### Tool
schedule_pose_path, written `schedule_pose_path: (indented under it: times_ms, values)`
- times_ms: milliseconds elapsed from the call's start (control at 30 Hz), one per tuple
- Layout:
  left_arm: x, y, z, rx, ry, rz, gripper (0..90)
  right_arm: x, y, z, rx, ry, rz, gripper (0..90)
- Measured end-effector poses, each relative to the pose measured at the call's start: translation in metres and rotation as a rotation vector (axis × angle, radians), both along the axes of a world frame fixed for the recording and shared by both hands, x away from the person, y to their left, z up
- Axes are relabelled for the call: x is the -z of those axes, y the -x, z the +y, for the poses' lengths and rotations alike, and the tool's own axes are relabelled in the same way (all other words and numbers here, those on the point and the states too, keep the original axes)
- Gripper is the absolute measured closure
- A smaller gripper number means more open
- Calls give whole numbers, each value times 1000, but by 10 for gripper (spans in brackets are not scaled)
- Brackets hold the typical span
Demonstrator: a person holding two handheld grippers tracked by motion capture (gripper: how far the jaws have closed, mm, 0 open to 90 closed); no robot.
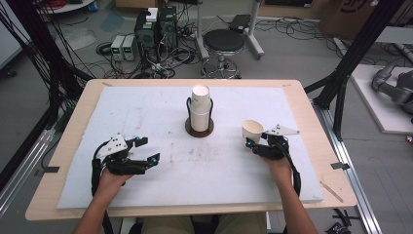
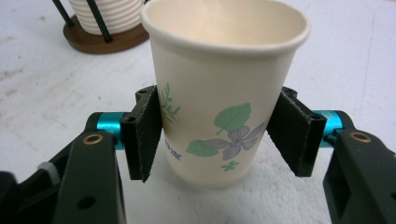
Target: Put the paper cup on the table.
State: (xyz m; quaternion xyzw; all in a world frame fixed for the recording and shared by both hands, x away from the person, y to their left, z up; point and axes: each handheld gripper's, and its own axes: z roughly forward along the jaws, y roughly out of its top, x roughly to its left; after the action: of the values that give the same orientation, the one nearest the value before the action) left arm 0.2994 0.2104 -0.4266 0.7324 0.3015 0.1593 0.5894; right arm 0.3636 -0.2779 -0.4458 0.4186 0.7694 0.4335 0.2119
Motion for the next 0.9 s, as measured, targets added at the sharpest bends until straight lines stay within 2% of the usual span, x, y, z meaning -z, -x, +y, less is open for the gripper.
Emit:
schedule_pose_path:
  times_ms: [200, 300, 367, 433, 467, 500, 600, 700, 733, 800, 833, 900]
  values:
    - [0, 0, 0, 4, -4, 2, 189, -1, 3, 0, -5, 37, 13, 345]
    - [0, 0, -1, 4, -1, 3, 189, 0, 3, -1, 5, 14, 56, 285]
    - [1, -1, -1, -1, -1, 7, 188, -1, 4, -2, 13, -2, 62, 283]
    - [2, -2, -1, -2, 5, 22, 178, -4, 8, -6, 10, -35, 53, 248]
    - [2, -2, -1, -2, 5, 22, 172, -4, 8, -6, 10, -35, 53, 248]
    - [2, -2, -1, -3, 7, 25, 170, -6, 11, -8, 21, -40, 49, 208]
    - [1, -2, 0, -20, 13, 24, 167, -9, 16, -10, 18, -37, 41, 208]
    - [1, -2, 1, -27, 28, 30, 166, -16, 30, -16, 2, -20, 20, 208]
    - [1, -2, 1, -28, 29, 29, 166, -16, 30, -16, 2, -20, 20, 208]
    - [1, -2, 1, -32, 32, 21, 166, -20, 37, -18, -2, -4, -2, 207]
    - [0, -2, 1, -35, 35, 17, 166, -25, 46, -20, -3, -14, -18, 208]
    - [0, -2, 1, -36, 40, 8, 167, -28, 50, -20, -11, -15, -31, 208]
